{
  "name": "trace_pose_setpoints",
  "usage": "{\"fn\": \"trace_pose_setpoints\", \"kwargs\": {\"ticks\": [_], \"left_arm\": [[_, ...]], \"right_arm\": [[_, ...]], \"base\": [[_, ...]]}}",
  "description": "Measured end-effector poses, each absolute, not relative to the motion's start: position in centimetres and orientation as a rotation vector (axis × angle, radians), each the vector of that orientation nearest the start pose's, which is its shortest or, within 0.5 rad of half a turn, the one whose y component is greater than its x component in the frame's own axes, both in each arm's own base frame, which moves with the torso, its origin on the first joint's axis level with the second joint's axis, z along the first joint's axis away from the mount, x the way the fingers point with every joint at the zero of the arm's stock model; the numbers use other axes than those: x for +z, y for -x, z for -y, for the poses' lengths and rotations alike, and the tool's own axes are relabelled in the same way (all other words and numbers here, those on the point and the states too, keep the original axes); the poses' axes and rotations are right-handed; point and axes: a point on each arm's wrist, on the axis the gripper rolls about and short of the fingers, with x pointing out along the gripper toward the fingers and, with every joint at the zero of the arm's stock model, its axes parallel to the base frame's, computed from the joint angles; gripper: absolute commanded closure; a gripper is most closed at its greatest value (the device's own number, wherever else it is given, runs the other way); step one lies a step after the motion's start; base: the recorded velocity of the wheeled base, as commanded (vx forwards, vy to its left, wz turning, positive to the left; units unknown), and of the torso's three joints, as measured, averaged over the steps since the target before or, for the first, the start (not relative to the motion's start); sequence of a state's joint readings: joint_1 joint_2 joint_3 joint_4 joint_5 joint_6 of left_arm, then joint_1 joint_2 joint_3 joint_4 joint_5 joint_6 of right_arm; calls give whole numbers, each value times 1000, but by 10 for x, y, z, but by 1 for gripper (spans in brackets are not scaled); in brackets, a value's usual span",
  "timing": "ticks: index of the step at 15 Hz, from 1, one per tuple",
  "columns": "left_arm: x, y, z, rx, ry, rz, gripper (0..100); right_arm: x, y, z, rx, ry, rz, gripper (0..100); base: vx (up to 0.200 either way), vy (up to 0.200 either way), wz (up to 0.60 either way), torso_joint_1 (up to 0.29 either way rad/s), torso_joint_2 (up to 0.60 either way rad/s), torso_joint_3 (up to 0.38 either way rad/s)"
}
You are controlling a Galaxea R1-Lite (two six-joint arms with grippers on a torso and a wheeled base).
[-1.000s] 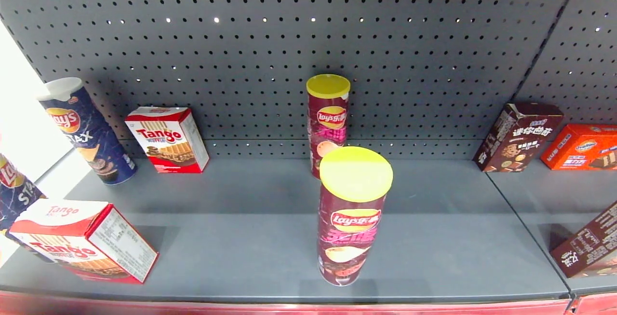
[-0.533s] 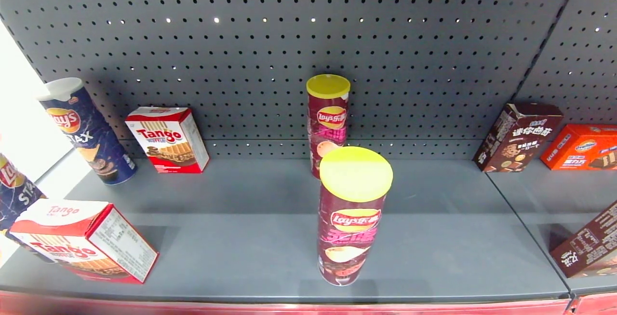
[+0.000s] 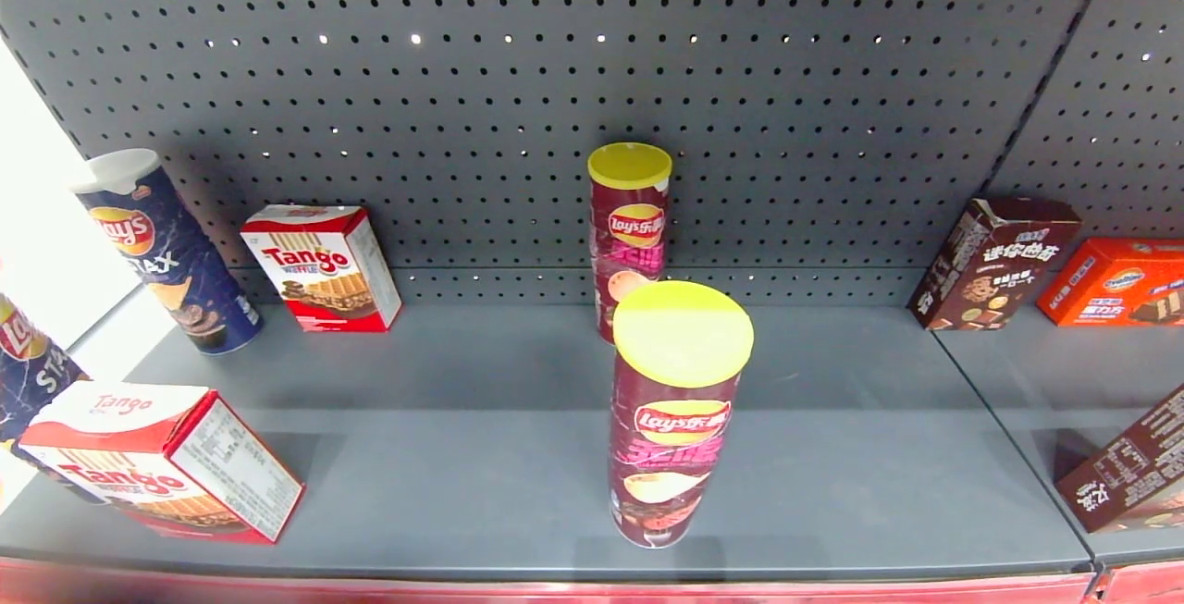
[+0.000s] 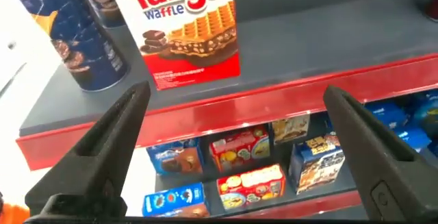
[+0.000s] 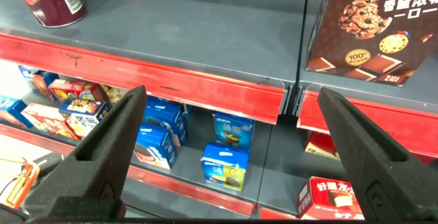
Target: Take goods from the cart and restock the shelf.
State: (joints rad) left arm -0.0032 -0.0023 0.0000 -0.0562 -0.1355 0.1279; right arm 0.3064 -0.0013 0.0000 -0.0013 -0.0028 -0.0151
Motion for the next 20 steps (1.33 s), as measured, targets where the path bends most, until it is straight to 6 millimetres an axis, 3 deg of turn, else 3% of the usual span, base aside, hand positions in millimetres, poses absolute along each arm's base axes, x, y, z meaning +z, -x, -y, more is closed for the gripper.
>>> {"fn": "trace_pose_setpoints", "kwargs": {"ticks": [5, 15, 17, 20], "left_arm": [[75, 23, 1, -34, -77, 1, 0], [75, 23, 2, -98, -74, 3, 0], [75, 23, 2, -101, -75, 4, 0], [75, 23, 2, -96, -74, 4, 0]], "right_arm": [[76, 22, 7, 303, 15, 5, 0], [79, 22, 7, 300, 13, 10, 0], [105, 23, 8, 309, -24, 35, 0], [166, 4, 1, 388, -14, -10, 0]], "base": [[0, 0, 0, 0, 0, 0], [0, 0, 0, 0, 0, 0], [0, 0, 0, 0, 0, 0], [0, 0, 0, 0, 0, 0]]}}
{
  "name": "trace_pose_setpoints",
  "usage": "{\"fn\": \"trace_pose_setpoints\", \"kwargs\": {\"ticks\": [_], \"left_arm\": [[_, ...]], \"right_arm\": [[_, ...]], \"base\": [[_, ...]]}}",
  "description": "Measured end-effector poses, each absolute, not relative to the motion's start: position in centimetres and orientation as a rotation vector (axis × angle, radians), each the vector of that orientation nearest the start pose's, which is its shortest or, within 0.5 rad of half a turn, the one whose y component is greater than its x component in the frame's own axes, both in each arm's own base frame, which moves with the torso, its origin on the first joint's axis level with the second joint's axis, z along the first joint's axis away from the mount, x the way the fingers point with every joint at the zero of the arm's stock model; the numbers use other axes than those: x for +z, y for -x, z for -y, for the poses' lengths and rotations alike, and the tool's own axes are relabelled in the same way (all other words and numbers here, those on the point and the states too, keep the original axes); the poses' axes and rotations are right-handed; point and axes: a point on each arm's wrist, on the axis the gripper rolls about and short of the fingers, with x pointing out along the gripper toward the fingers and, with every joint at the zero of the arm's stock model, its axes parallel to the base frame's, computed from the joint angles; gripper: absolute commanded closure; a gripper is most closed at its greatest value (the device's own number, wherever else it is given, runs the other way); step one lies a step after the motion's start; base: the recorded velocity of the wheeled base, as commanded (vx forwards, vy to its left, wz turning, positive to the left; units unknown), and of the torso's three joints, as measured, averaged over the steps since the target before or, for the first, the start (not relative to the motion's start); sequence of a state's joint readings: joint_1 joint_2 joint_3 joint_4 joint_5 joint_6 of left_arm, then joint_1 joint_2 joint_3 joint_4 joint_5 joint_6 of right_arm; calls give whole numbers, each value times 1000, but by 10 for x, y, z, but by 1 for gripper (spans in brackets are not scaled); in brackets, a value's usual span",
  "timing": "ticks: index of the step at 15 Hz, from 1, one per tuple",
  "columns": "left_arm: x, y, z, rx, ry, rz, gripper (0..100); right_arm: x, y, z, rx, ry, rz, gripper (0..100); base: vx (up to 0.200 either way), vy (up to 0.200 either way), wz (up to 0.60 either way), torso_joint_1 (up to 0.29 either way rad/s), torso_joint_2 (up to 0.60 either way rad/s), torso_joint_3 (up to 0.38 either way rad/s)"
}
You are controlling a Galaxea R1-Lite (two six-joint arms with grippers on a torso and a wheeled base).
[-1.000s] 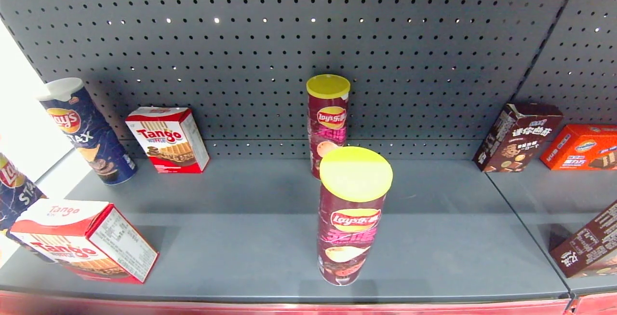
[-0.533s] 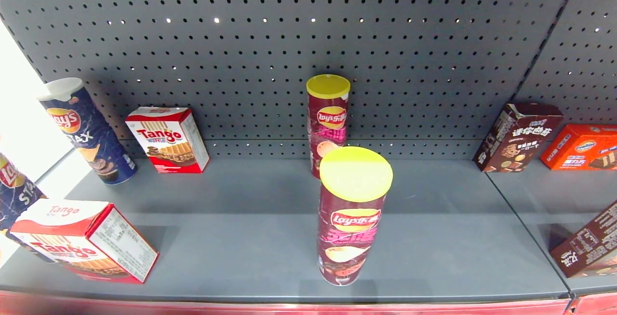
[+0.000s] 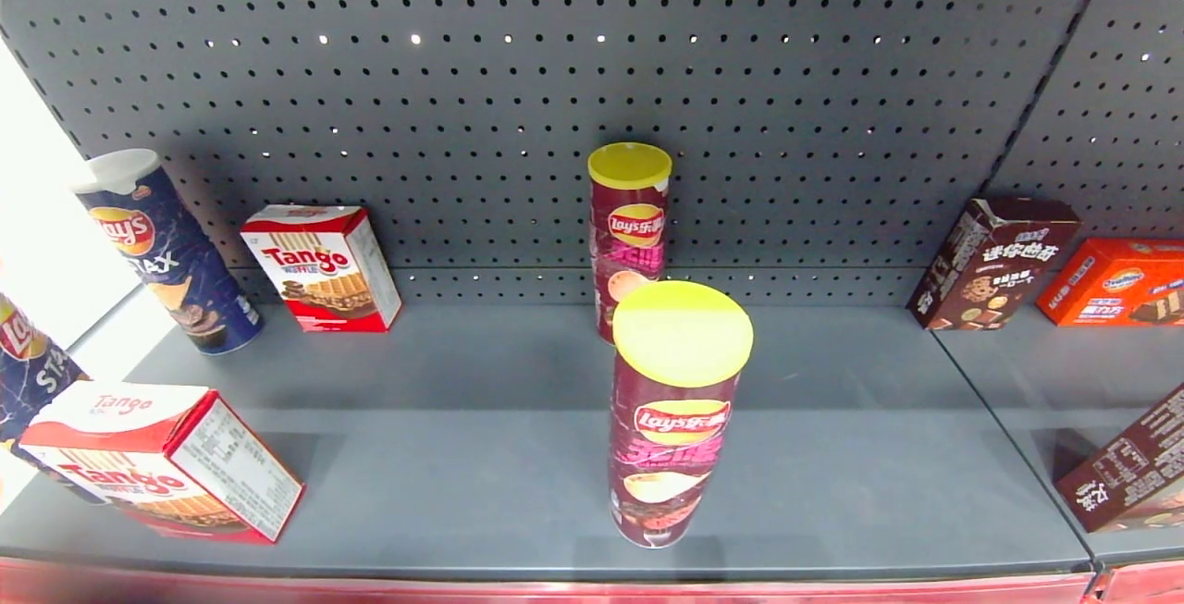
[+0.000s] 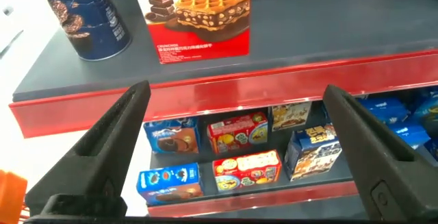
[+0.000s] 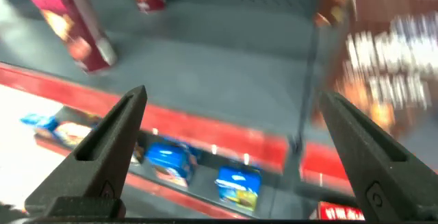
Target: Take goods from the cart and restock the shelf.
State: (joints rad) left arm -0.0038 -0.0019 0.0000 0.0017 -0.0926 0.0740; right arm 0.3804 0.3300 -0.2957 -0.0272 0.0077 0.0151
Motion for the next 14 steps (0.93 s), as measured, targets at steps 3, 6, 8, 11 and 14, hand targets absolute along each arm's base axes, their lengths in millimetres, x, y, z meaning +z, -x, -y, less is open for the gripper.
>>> {"fn": "trace_pose_setpoints", "kwargs": {"ticks": [3, 6, 8, 11, 14], "left_arm": [[75, 23, 2, -100, -74, 4, 0], [75, 23, 2, -101, -74, 3, 0], [75, 23, 2, -99, -69, 3, 0], [75, 23, 2, -96, -54, 2, 0], [75, 23, 2, -92, -50, 2, 0]], "right_arm": [[221, -34, -17, 482, 11, -61, 0], [244, -74, -42, 566, 61, -112, 0], [241, -97, -56, 603, 93, -168, 0], [227, -123, -79, 654, 126, -245, 0], [215, -139, -100, 710, 151, -302, 0]], "base": [[0, 0, 0, 0, 0, 0], [0, 0, 0, 0, 0, 0], [0, 0, 0, 0, 0, 0], [0, 0, 0, 0, 0, 0], [0, 0, 0, 0, 0, 0]]}}
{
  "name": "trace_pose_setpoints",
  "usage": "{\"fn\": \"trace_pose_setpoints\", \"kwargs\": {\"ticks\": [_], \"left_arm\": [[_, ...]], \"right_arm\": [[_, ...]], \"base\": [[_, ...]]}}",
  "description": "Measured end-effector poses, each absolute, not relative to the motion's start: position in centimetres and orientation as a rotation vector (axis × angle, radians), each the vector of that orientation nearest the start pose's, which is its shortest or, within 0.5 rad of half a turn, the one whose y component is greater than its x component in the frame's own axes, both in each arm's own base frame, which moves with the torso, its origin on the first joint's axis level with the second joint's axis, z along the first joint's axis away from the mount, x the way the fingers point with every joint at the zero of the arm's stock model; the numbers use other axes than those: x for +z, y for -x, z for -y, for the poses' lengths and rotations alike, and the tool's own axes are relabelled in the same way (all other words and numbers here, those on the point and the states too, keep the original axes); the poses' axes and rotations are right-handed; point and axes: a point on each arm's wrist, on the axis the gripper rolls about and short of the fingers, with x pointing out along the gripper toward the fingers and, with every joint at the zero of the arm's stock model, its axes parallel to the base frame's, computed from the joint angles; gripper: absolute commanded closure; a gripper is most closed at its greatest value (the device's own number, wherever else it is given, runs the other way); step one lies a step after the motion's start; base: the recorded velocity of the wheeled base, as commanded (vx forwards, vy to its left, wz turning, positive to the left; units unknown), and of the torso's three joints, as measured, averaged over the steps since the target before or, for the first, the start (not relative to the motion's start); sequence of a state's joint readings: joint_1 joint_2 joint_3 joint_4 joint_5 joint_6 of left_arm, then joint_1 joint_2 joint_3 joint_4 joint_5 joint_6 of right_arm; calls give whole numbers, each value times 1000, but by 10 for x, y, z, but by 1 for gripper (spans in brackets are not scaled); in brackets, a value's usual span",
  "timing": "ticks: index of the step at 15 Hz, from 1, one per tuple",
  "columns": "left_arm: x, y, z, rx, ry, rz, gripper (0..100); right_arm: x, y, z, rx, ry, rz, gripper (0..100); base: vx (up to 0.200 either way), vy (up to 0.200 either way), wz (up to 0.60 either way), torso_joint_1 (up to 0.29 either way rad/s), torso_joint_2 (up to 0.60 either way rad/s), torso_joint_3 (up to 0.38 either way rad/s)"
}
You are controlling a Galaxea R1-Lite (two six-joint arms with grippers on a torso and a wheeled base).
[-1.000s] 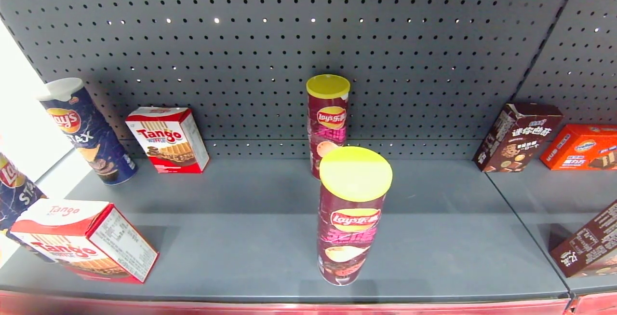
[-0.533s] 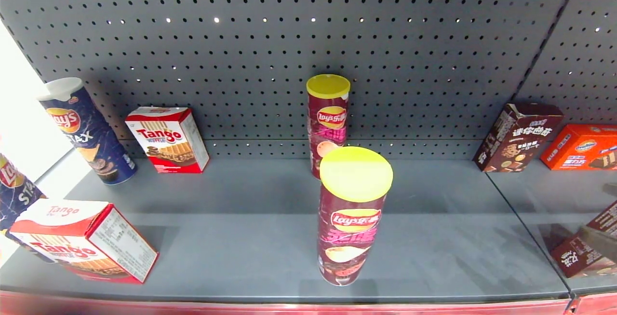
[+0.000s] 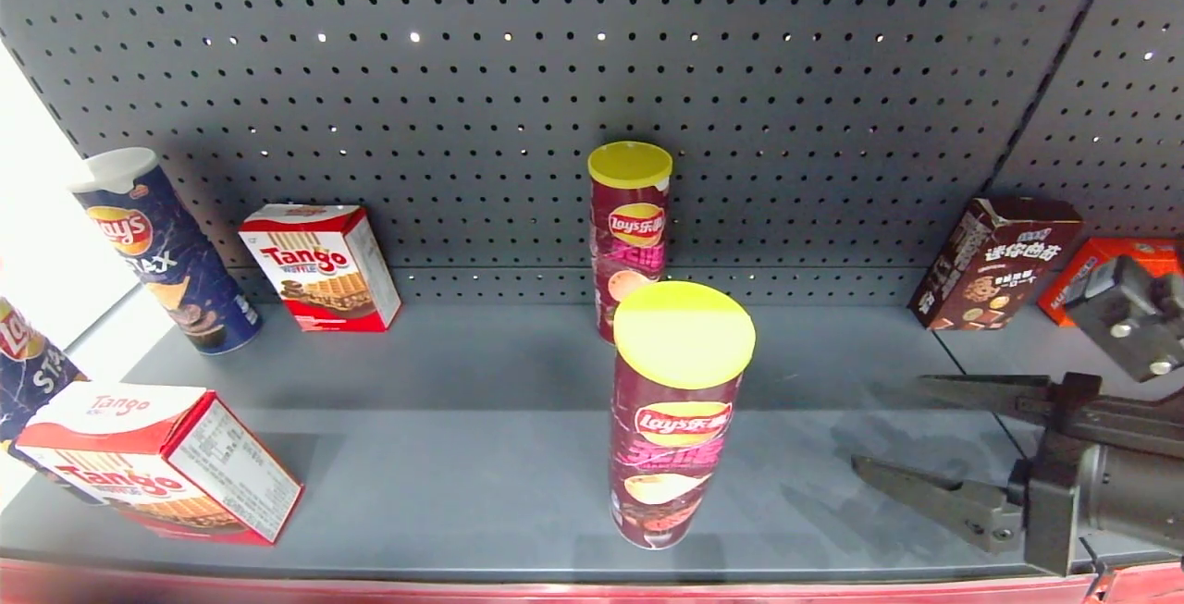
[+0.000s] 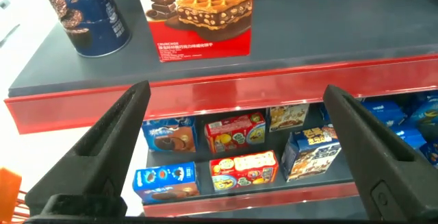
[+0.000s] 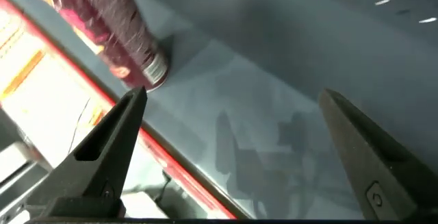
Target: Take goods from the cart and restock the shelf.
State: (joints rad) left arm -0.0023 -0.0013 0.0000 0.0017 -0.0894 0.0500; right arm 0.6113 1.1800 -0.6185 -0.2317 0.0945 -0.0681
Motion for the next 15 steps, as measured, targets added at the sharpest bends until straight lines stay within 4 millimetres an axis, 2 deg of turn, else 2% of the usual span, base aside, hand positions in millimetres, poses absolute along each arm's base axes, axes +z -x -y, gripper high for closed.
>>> {"fn": "trace_pose_setpoints", "kwargs": {"ticks": [7, 15], "left_arm": [[75, 23, 2, -93, -52, 2, 0], [75, 23, 2, -93, -50, 2, 0]], "right_arm": [[201, -150, -124, 777, 187, -382, 0], [201, -166, -149, 819, 200, -388, 0]], "base": [[0, 0, 0, 0, 0, 0], [0, 0, 0, 0, 0, 0]]}}
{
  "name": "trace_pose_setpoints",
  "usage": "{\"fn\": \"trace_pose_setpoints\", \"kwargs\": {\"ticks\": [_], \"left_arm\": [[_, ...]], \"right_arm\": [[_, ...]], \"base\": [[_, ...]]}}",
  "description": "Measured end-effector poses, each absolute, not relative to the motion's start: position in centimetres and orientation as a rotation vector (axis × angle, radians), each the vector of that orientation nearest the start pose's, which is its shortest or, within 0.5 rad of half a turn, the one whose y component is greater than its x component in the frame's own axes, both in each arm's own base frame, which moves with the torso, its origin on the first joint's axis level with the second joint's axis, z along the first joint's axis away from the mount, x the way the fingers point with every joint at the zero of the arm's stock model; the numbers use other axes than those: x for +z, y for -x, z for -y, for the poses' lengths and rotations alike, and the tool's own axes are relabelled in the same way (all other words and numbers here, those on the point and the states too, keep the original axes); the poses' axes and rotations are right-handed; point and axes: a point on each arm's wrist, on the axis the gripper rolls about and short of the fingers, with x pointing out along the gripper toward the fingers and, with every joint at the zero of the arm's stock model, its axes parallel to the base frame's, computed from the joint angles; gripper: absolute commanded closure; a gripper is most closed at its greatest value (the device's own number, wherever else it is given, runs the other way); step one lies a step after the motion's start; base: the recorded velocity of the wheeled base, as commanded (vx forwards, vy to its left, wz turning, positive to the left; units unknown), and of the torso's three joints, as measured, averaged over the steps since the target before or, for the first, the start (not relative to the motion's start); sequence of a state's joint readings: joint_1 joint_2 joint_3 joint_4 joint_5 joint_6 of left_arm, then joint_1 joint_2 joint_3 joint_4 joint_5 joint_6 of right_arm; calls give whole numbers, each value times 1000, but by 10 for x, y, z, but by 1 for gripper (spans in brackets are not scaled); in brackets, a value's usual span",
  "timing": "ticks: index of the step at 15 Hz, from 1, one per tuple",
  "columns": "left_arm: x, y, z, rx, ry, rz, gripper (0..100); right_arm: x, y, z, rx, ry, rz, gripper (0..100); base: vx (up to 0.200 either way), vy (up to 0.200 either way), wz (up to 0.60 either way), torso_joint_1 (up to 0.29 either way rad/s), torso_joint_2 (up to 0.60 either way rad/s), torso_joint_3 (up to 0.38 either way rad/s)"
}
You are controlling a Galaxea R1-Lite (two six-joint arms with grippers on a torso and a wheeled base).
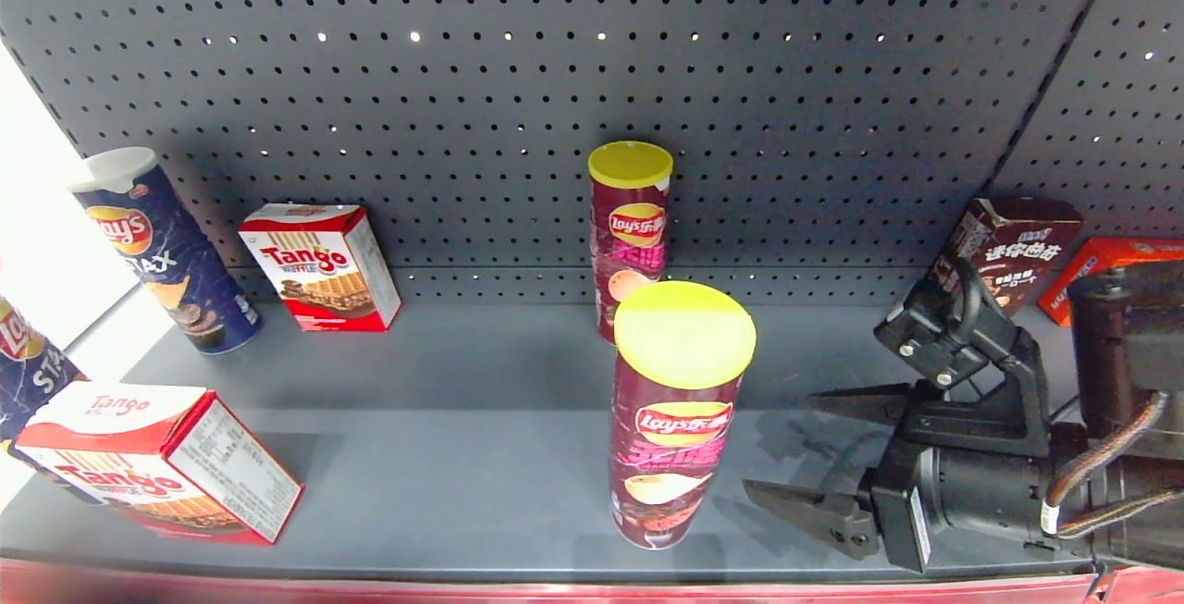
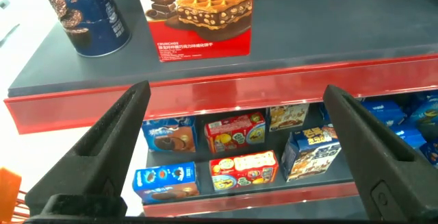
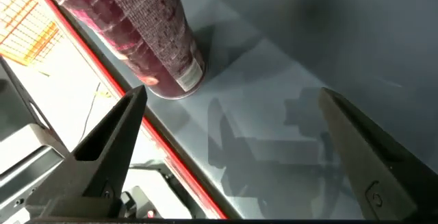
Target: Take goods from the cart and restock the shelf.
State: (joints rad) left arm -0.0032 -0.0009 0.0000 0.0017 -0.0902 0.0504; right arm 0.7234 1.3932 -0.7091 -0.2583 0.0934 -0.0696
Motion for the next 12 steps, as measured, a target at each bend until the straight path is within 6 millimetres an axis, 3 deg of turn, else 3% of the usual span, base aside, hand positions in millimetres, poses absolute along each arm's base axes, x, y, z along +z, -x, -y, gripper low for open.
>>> {"fn": "trace_pose_setpoints", "kwargs": {"ticks": [12], "left_arm": [[75, 23, 2, -93, -51, 1, 0]], "right_arm": [[196, -177, -164, 836, 217, -404, 0]], "base": [[0, 0, 0, 0, 0, 0]]}}
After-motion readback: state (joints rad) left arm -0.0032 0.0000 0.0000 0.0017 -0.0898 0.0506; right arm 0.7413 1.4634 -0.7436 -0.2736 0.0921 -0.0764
